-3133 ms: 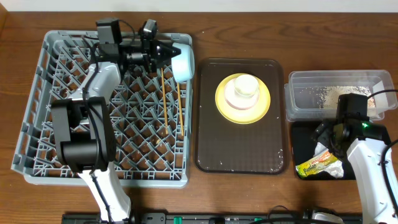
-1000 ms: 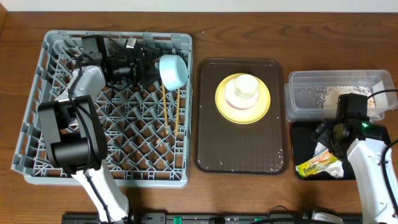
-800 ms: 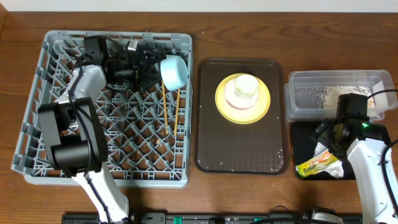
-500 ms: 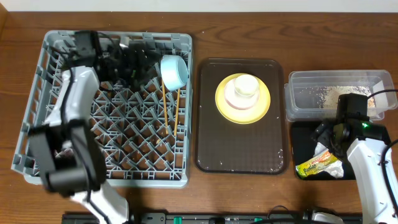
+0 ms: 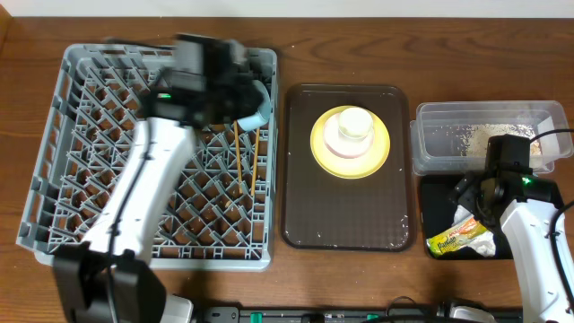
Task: Sort waste into correct bins and load items into the dishwasher rack
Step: 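Set the blue bowl into the rack slots and open the left gripper, then swing the left gripper back toward the yellow plate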
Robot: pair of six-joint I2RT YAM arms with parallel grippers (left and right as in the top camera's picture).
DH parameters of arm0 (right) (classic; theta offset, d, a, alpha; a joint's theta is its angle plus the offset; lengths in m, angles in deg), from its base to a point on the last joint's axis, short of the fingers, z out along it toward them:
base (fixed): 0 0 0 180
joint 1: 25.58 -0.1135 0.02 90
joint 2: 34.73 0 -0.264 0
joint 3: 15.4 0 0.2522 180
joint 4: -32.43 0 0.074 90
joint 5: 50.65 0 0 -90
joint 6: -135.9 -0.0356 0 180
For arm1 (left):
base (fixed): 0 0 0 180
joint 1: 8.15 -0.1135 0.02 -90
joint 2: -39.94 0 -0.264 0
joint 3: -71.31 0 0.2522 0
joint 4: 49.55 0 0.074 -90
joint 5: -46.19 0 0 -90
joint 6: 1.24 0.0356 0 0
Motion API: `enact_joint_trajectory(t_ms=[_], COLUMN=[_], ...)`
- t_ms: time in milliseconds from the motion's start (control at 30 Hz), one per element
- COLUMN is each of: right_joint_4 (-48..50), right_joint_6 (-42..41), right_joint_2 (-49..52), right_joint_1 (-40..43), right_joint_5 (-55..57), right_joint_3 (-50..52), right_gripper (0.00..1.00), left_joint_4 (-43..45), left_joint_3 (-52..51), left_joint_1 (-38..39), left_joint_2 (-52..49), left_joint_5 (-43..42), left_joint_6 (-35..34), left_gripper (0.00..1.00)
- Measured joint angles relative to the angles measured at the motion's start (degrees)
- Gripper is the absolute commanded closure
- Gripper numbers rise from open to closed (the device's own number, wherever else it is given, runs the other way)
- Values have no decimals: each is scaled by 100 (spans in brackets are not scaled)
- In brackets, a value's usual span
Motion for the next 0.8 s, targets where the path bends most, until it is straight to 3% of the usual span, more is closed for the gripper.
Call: enact_joint_trajectory(t_ms=[267,800], right_joint_4=[0,0], right_joint_6=[0,0], right_joint_2=[0,0], right_joint_1=[0,0], right_joint_5=[0,2], right_joint_3=[0,0], right_gripper=[1,1], left_joint_4=[243,260], left_joint_3=[0,-2], left_joint_1=[704,664], left_joint_2=[-520,-984], left_joint_5=[1633,2922], left_joint_6=[81,361], left_gripper=[87,85])
